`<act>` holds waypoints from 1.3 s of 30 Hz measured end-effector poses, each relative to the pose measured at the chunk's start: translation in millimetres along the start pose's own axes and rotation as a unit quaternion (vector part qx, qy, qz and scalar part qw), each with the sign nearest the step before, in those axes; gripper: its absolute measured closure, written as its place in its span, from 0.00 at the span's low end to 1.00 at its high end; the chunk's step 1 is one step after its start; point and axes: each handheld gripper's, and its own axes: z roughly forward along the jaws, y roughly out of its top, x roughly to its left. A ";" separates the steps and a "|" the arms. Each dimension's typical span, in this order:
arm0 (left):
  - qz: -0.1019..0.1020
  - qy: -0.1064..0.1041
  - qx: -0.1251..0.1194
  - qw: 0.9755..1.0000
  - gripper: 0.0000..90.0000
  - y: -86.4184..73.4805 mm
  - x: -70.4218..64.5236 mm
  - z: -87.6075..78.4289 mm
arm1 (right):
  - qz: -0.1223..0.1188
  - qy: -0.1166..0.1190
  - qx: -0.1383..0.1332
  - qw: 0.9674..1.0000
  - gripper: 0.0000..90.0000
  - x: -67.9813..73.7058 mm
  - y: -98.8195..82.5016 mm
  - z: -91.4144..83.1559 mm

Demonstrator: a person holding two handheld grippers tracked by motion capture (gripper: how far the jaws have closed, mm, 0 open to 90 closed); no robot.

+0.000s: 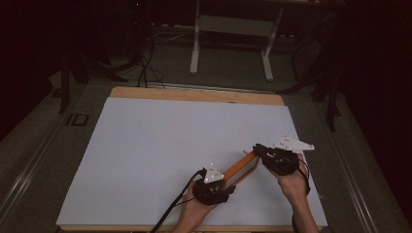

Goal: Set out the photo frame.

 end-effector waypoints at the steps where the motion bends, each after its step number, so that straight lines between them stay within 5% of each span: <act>1: 0.004 0.005 -0.001 1.000 0.66 -0.3 -0.2 0.3 | 0.000 -0.001 0.000 1.000 0.89 -0.5 -0.1 -0.3; 7: 0.026 0.024 -0.007 0.999 0.76 0.8 1.0 -2.4 | -0.004 -0.008 0.005 1.000 0.88 -4.2 1.6 0.5; 10: 0.015 0.017 -0.011 1.000 0.77 3.6 5.9 -5.2 | -0.003 -0.011 0.006 1.000 0.88 -6.6 3.4 1.1; 15: 0.030 0.011 -0.021 0.999 0.77 13.8 10.2 -14.7 | -0.004 -0.008 0.000 1.000 0.86 -8.2 4.0 -1.0; 24: 0.038 -0.032 -0.030 0.998 0.77 39.9 30.7 -43.9 | -0.014 0.000 0.000 1.000 0.81 -6.7 5.0 -1.1; 30: 0.045 -0.056 -0.025 0.997 0.77 59.4 46.1 -64.2 | -0.038 0.028 -0.002 0.999 0.72 -1.2 5.2 0.3; 39: 0.086 -0.065 -0.016 0.994 0.77 82.5 57.2 -84.9 | -0.065 0.090 0.001 0.994 0.63 7.3 6.6 6.9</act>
